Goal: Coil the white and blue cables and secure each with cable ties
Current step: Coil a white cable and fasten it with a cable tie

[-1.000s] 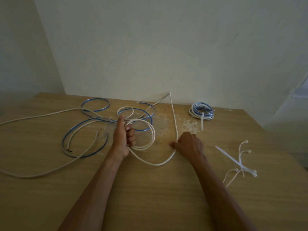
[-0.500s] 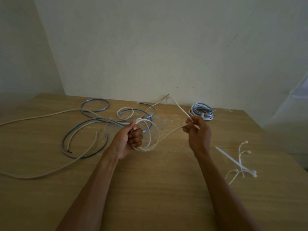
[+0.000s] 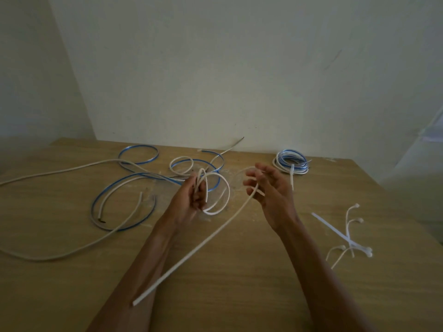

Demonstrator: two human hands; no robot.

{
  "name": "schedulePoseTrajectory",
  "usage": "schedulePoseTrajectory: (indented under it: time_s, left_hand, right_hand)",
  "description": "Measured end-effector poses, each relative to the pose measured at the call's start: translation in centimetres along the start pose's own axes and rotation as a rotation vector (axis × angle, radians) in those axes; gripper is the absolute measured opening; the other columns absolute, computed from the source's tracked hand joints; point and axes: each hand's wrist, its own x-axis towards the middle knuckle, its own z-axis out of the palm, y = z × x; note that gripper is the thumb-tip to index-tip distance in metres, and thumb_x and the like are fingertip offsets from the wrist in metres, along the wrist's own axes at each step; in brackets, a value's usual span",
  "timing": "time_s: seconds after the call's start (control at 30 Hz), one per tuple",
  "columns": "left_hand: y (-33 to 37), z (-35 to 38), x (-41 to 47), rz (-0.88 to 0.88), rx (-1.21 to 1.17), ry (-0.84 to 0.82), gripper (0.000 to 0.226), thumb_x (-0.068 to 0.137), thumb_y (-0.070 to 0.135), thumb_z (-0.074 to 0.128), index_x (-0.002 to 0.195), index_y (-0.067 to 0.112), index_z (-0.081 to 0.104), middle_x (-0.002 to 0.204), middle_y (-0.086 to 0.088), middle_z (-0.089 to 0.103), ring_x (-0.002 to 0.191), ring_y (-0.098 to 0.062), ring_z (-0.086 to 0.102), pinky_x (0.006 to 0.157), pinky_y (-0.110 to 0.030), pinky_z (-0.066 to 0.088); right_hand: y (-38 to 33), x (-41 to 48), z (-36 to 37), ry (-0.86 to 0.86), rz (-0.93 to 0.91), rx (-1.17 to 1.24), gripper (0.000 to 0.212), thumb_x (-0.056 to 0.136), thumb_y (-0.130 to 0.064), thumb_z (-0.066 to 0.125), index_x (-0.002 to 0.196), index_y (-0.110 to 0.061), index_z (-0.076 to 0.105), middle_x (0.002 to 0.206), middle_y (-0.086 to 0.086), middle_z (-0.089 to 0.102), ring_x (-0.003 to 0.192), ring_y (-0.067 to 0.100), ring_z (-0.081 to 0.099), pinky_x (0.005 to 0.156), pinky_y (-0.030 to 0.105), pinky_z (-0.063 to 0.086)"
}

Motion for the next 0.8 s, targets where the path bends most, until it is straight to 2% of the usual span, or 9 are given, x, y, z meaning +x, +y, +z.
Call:
schedulePoseTrajectory:
  time_s: [0.17, 0.23, 0.33, 0.47, 0.53, 0.57, 0.63, 0.7, 0.8]
  left_hand:
    - [-1.0, 1.4, -0.8, 0.062, 0.200, -0.238, 0.067, 0.074, 0.072, 0.070, 0.091, 0.009, 0.057, 0.062, 0.004, 0.028, 0.051, -0.008, 0.030, 0.050, -0.022, 0.034]
    - [-1.2, 1.8, -1.2, 0.127, 0.359, -0.213, 0.058, 0.084, 0.067, 0.065, 0.097, 0.010, 0.062, 0.063, 0.003, 0.034, 0.053, -0.009, 0.036, 0.052, -0.022, 0.037]
    - [-1.0, 1.7, -1.6, 0.142, 0.383, -0.187, 0.039, 0.096, 0.053, 0.057, 0.080, 0.017, 0.056, 0.063, 0.005, 0.036, 0.053, -0.010, 0.036, 0.053, -0.023, 0.036]
    - [-0.6, 1.9, -1.7, 0.005, 0.045, -0.300, 0.035, 0.096, 0.043, 0.054, 0.074, 0.019, 0.044, 0.066, 0.003, 0.021, 0.054, -0.011, 0.022, 0.051, -0.025, 0.026]
    - [-0.5, 1.8, -1.6, -0.044, -0.108, -0.395, 0.034, 0.100, 0.043, 0.046, 0.077, 0.019, 0.041, 0.067, 0.003, 0.020, 0.053, -0.010, 0.023, 0.053, -0.026, 0.024]
    - [-0.5, 1.8, -1.6, -0.070, -0.165, -0.434, 0.034, 0.102, 0.042, 0.042, 0.077, 0.019, 0.041, 0.066, 0.003, 0.023, 0.053, -0.010, 0.025, 0.054, -0.026, 0.025]
    - [-0.4, 1.9, -1.6, -0.109, -0.222, -0.448, 0.036, 0.103, 0.040, 0.039, 0.075, 0.018, 0.042, 0.063, 0.002, 0.032, 0.051, -0.011, 0.033, 0.052, -0.025, 0.033]
    - [-0.5, 2.3, -1.6, -0.116, -0.199, -0.376, 0.038, 0.103, 0.039, 0.039, 0.073, 0.017, 0.042, 0.058, 0.001, 0.037, 0.048, -0.012, 0.039, 0.050, -0.025, 0.039]
    - [-0.8, 2.8, -1.7, -0.078, -0.045, -0.203, 0.040, 0.099, 0.048, 0.041, 0.074, 0.017, 0.043, 0.052, 0.005, 0.025, 0.038, -0.009, 0.028, 0.040, -0.022, 0.031]
  right_hand:
    - [1.8, -1.0, 1.6, -0.186, -0.163, -0.488, 0.026, 0.106, -0.025, 0.045, 0.116, -0.011, 0.064, 0.104, 0.003, 0.074, 0.094, 0.014, 0.071, 0.076, 0.031, 0.057]
    - [2.2, -1.1, 1.9, -0.253, -0.247, -0.652, 0.025, 0.106, -0.020, 0.046, 0.113, -0.015, 0.069, 0.107, -0.004, 0.069, 0.098, 0.006, 0.066, 0.078, 0.022, 0.050]
    - [2.5, -1.2, 1.9, -0.370, -0.250, -0.738, 0.024, 0.104, -0.015, 0.050, 0.115, -0.017, 0.071, 0.115, -0.002, 0.059, 0.109, 0.010, 0.058, 0.087, 0.019, 0.047]
    - [2.8, -0.7, 1.4, -0.069, -0.425, -0.944, 0.038, 0.097, -0.034, 0.060, 0.130, -0.018, 0.060, 0.125, -0.002, 0.052, 0.121, 0.015, 0.049, 0.103, 0.026, 0.041]
    - [2.6, -0.6, 0.8, 0.006, -0.294, -0.989, 0.058, 0.096, -0.048, 0.059, 0.143, -0.016, 0.045, 0.140, 0.001, 0.048, 0.131, 0.014, 0.045, 0.109, 0.029, 0.037]
    - [2.6, -0.7, 0.7, -0.024, -0.197, -0.923, 0.061, 0.097, -0.048, 0.055, 0.145, -0.015, 0.042, 0.139, 0.003, 0.051, 0.127, 0.015, 0.051, 0.107, 0.033, 0.042]
    - [2.4, -1.4, 1.4, -0.100, -0.054, -0.588, 0.046, 0.101, -0.037, 0.052, 0.140, -0.014, 0.046, 0.111, 0.009, 0.067, 0.089, 0.019, 0.070, 0.076, 0.040, 0.059]
    - [2.3, -1.6, 1.8, -0.071, -0.105, -0.505, 0.033, 0.103, -0.033, 0.051, 0.133, -0.018, 0.050, 0.082, 0.010, 0.063, 0.051, 0.016, 0.060, 0.046, 0.031, 0.051]
    - [2.9, -1.3, 1.8, 0.049, -0.319, -0.685, 0.031, 0.104, -0.045, 0.043, 0.110, -0.022, 0.063, 0.065, -0.003, 0.055, 0.050, 0.005, 0.046, 0.046, 0.031, 0.042]
